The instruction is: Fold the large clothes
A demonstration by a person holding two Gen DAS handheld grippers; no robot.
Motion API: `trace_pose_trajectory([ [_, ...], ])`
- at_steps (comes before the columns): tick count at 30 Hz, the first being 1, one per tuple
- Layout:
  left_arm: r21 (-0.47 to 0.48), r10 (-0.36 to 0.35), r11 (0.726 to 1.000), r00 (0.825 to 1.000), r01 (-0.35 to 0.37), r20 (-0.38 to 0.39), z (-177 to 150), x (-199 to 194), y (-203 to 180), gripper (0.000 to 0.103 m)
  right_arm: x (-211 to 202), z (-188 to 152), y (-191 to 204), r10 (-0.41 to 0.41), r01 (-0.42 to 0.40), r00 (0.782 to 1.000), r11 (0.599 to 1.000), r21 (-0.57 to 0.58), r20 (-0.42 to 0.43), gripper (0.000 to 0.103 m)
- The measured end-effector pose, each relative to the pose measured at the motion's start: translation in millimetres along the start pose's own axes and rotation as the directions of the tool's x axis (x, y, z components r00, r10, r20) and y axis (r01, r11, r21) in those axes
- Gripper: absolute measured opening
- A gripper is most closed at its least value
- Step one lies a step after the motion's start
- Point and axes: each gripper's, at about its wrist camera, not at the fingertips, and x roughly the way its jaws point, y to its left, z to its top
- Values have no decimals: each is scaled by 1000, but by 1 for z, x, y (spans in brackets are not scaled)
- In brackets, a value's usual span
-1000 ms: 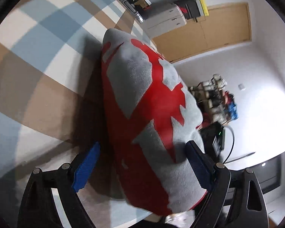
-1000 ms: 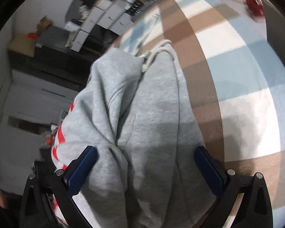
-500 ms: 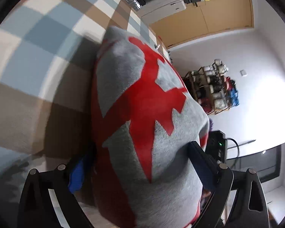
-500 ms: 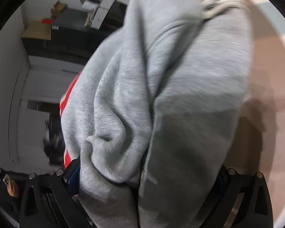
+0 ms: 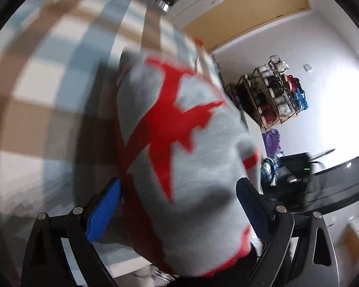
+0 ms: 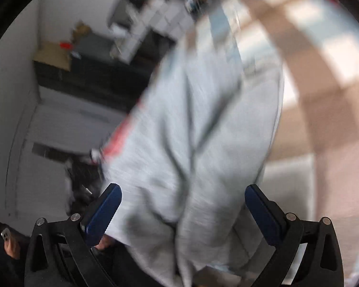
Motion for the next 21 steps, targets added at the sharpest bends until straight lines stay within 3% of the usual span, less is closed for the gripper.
trace_pose_trajectory([
  [2,98,29,995,998,-34,59,2,-13,-23,92,-8,2,25,25,-23,999,998,-54,38,103],
  [4,186,49,980,995,-65,86,0,-17,-41,92,6,1,50,34,-33,999,993,-117,9,103],
  [5,233,61,969,994,-80,88,-3,-14,-52,92,24,3,61,-4,4,1000,988,-151,-2,103],
  [7,280,74,956,995,-89,64,-9,-2,-62,92,40,11,59,-160,161,987,978,-133,22,103],
  [8,287,86,953,995,-98,55,-10,6,-63,92,47,16,52,-185,186,982,979,-82,19,103],
  [10,304,89,947,995,-101,53,-18,12,-57,92,61,27,33,-128,128,992,992,4,-4,103],
  [13,330,107,936,993,-121,58,-25,20,-54,92,77,39,7,-189,191,980,981,23,-67,102],
  [14,347,121,928,990,-137,66,-26,24,-54,92,84,41,0,-220,222,970,975,11,-100,96],
  [15,361,135,920,988,-153,76,-24,26,-54,92,92,41,-3,-260,263,956,965,2,-136,63],
  [16,372,140,914,987,-161,83,-24,24,-58,92,95,38,-7,-264,269,949,963,7,-175,37],
  [17,384,147,907,985,-171,90,-24,27,-57,92,98,36,-12,-235,245,950,969,21,-207,36],
  [19,411,169,890,980,-196,101,-25,27,-61,92,107,40,-10,-190,201,955,979,25,-227,17],
  [21,436,196,871,974,-225,110,-30,25,-64,92,98,45,-6,-142,150,969,988,23,-203,13],
])
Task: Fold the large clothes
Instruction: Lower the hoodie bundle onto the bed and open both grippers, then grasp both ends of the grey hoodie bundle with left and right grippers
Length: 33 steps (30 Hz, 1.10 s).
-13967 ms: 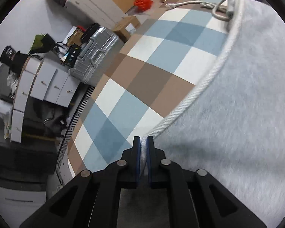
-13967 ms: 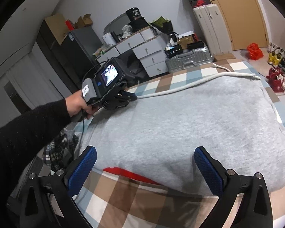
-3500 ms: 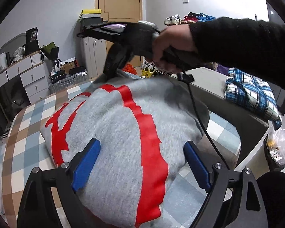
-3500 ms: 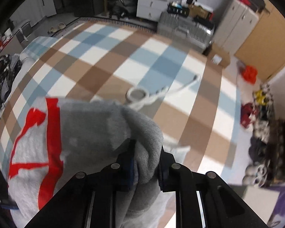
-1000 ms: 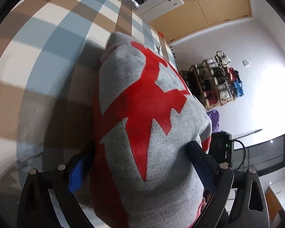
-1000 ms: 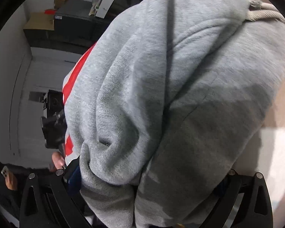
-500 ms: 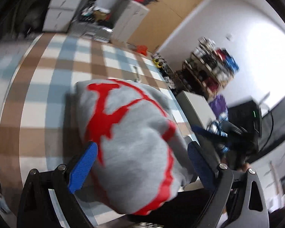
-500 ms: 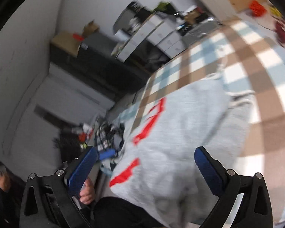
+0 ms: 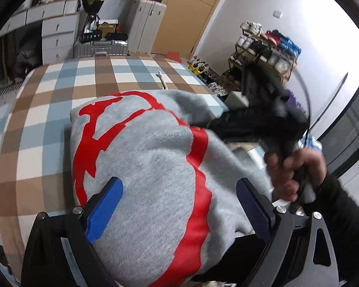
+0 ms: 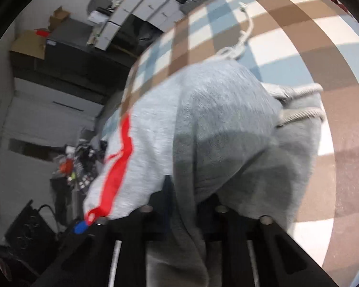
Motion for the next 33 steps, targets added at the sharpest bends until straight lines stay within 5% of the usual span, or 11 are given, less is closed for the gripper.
trace_pose_trajectory([
  [6,65,1,998,1000,0,-20,0,-2,-13,92,-53,4,-13,133,-142,982,988,61,131,11],
  [13,169,15,986,999,-7,-42,-8,5,-23,92,-25,-10,-85,102,-126,986,972,198,130,11],
  [15,226,40,974,999,-33,-28,-15,5,-27,92,-21,-16,-99,176,-205,975,950,237,138,12],
  [19,249,101,964,995,-94,-15,-19,3,-30,92,-52,-22,-40,44,-53,985,997,51,169,15],
  [23,138,117,984,993,-115,-10,-11,-4,-22,93,-102,-43,31,-108,154,937,982,-114,331,16],
  [24,121,115,986,993,-114,-8,-11,-4,-23,93,-114,-52,46,-138,200,914,972,-127,382,19],
  [25,103,118,988,993,-117,-3,-10,-6,-23,93,-121,-60,59,-168,241,892,962,-128,420,43],
  [26,98,139,985,990,-139,6,-11,-7,-25,93,-127,-67,67,-165,249,881,959,-138,443,96],
  [28,92,171,981,985,-173,25,-14,-10,-26,93,-135,-95,92,-72,211,858,952,-221,509,103],
  [33,0,192,981,979,-192,62,-20,-20,-13,93,-92,-118,110,-71,212,891,938,-273,448,103],
])
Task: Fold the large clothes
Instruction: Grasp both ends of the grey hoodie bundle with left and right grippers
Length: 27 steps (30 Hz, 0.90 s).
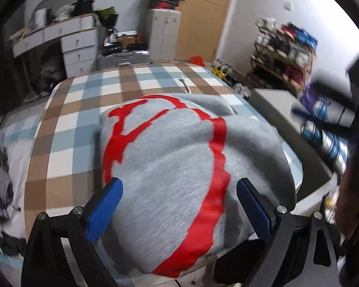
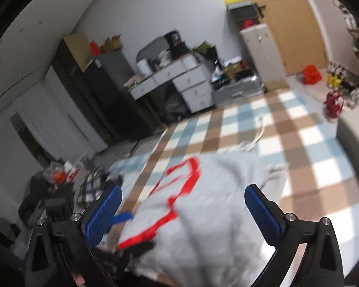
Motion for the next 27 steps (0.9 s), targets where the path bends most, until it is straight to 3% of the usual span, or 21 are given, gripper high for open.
trace_pose_trajectory([
  [3,-53,13,999,1000,-12,18,-1,-2,13,93,36,-19,-5,-104,103,990,994,-20,-97,103],
  [6,-55,49,997,999,-48,21,-4,4,15,93,69,-44,-28,-285,279,936,959,-57,-209,97],
  [10,-39,40,998,999,-40,4,-9,11,13,94,88,-61,-79,-174,219,937,968,120,-303,97],
  [14,-9,27,1000,999,-27,22,-12,15,9,94,90,-61,-82,-231,250,934,968,36,-272,98],
  [17,-69,-17,997,1000,16,-13,-14,24,21,102,96,-63,-87,-222,243,932,969,39,-286,101],
  [20,-117,-70,991,997,67,-14,-17,25,29,102,96,-63,-91,-199,224,936,973,56,-290,103],
  [23,-138,-82,987,996,79,-18,-15,17,28,102,86,-60,-85,-181,206,945,976,66,-271,103],
  [27,-222,-185,959,982,176,-22,-8,5,42,102,56,-41,-76,-143,165,968,982,92,-208,103],
])
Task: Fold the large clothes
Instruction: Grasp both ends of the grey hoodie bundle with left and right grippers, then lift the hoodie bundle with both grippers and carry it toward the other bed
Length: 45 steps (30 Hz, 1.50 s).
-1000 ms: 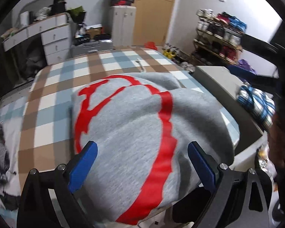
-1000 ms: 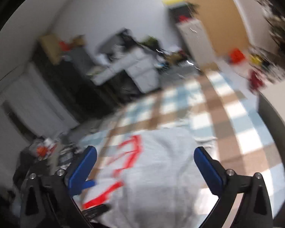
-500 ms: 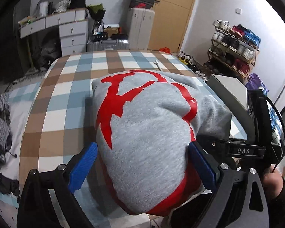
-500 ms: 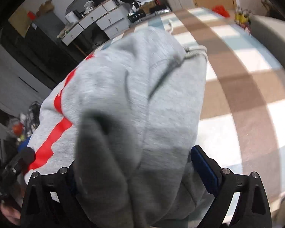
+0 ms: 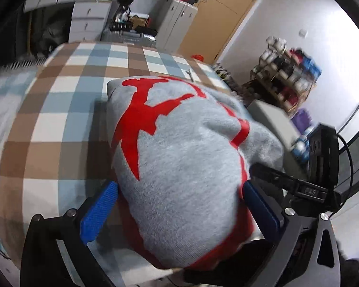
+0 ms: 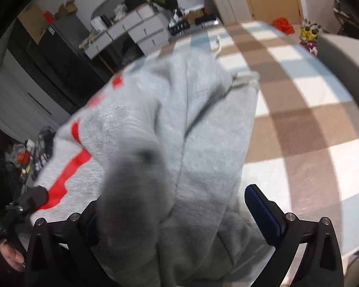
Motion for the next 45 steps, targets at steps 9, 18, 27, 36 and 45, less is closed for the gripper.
trace_pose_trajectory([
  [9,-335,-119,938,990,87,-75,23,13,68,102,-20,58,-34,198,-188,980,961,203,-28,103],
  [18,-470,-355,848,921,244,-162,19,62,80,102,72,73,-77,275,-156,913,918,365,-303,103],
  [27,-533,-484,783,852,321,-199,24,82,77,102,119,73,-69,562,-373,773,777,507,-294,103],
  [36,-541,-509,773,833,331,-218,36,84,68,102,128,80,-33,523,-391,762,842,372,-383,103],
  [45,-485,-506,803,826,346,-249,47,88,47,102,141,85,2,479,-389,759,877,283,-441,101],
])
